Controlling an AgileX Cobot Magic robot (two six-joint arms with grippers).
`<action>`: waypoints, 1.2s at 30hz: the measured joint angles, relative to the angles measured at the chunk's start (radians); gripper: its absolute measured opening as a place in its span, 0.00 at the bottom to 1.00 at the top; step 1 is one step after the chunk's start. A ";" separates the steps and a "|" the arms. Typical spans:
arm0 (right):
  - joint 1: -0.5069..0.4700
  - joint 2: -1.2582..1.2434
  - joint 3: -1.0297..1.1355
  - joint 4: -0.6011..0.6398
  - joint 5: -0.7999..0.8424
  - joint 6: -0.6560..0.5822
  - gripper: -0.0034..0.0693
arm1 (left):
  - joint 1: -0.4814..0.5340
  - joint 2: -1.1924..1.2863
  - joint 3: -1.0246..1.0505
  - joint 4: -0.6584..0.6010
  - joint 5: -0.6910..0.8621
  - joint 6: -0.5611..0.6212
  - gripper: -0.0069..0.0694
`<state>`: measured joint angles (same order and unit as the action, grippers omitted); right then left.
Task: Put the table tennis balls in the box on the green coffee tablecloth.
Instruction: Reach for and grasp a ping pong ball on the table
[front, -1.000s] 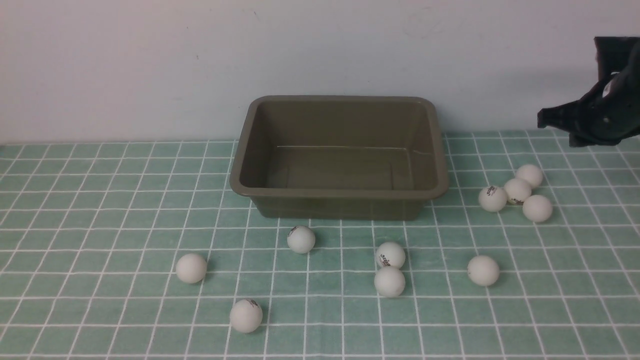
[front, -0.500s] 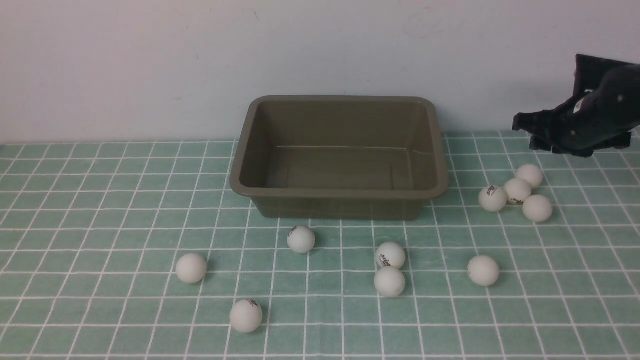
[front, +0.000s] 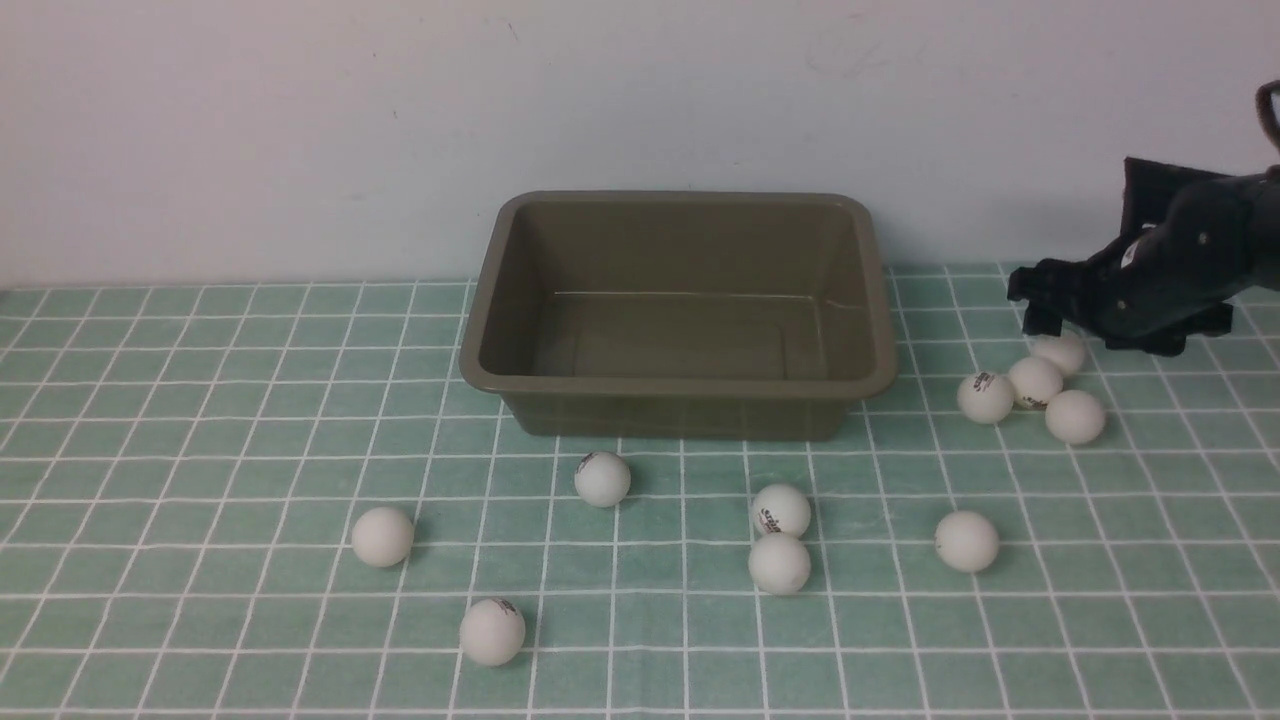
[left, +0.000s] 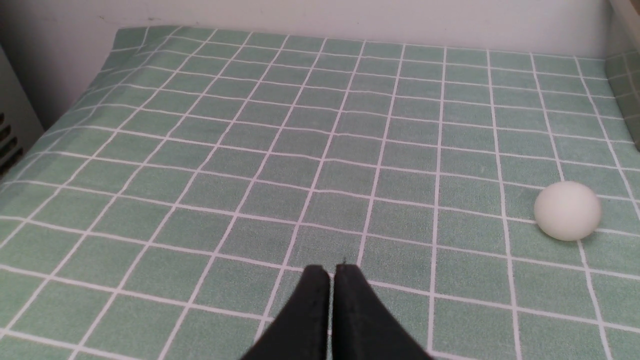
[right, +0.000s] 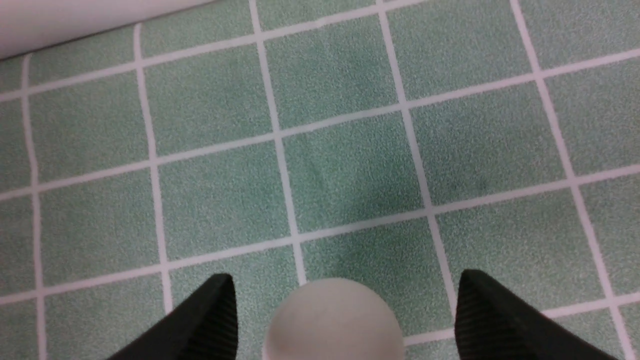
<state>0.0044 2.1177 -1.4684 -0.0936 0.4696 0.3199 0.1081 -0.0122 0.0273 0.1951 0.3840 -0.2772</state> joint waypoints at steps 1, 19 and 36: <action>0.000 0.003 0.000 0.000 -0.003 0.000 0.77 | 0.000 0.000 0.000 0.000 0.000 0.000 0.09; 0.000 0.037 -0.001 0.000 -0.029 0.000 0.54 | 0.000 0.000 0.000 0.000 0.000 0.000 0.09; 0.014 -0.110 -0.001 -0.008 -0.001 -0.064 0.54 | 0.000 0.000 0.000 0.000 0.000 0.000 0.09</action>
<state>0.0185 2.0075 -1.4696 -0.1018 0.4690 0.2554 0.1081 -0.0122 0.0273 0.1951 0.3840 -0.2772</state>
